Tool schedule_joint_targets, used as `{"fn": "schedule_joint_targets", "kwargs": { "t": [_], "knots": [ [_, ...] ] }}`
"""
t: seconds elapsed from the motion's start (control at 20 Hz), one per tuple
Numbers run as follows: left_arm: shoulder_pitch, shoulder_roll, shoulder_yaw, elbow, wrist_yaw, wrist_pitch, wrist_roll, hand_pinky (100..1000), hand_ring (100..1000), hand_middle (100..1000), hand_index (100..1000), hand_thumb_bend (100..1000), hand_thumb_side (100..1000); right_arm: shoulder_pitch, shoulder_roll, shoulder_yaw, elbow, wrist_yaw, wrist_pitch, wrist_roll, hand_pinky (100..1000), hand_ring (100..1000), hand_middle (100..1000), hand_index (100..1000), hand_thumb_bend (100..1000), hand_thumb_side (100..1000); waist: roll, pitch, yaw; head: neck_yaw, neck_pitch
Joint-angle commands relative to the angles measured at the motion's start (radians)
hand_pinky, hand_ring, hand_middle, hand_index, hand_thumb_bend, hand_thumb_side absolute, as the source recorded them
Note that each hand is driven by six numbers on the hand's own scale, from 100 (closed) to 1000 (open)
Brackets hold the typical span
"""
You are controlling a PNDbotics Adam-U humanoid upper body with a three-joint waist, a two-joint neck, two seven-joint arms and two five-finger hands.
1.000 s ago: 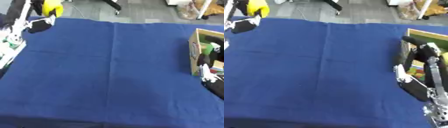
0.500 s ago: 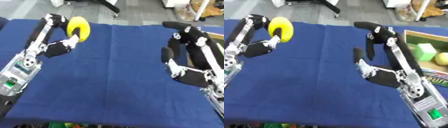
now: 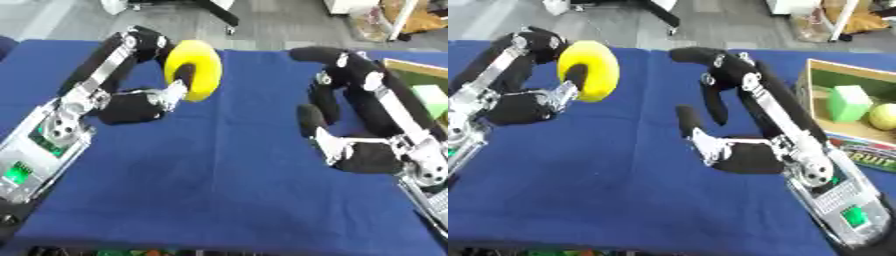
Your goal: Pick up the objects with one hand, pass them to the other hand, and then place them into the box on the other side of the table.
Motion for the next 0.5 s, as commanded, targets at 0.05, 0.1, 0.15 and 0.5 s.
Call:
{"fn": "schedule_joint_targets", "kwargs": {
  "t": [0.05,0.1,0.15,0.5],
  "knots": [
    [-0.047,0.032,-0.016,-0.019,0.052,0.006,-0.05,647,411,353,501,100,371,-0.022,-0.008,0.004,-0.021,-0.01,0.004,0.021,153,161,127,862,100,386,0.015,-0.019,0.002,-0.005,0.005],
    [-0.059,0.033,-0.021,-0.019,0.068,0.007,-0.063,648,412,354,501,100,371,-0.025,-0.007,0.005,-0.021,-0.008,0.004,0.024,148,157,122,863,100,381,0.015,-0.019,0.003,-0.006,0.005],
    [-0.074,0.033,-0.029,-0.019,0.084,0.007,-0.075,648,413,355,502,100,372,-0.029,-0.006,0.007,-0.021,-0.004,0.003,0.028,145,155,119,863,100,378,0.015,-0.019,0.003,-0.007,0.005],
    [-0.153,0.031,-0.076,-0.019,0.195,0.037,-0.149,651,417,359,504,100,393,-0.053,0.001,0.018,-0.021,0.024,-0.014,0.046,132,144,107,864,100,350,0.018,-0.02,0.0,-0.01,0.005]
  ]
}}
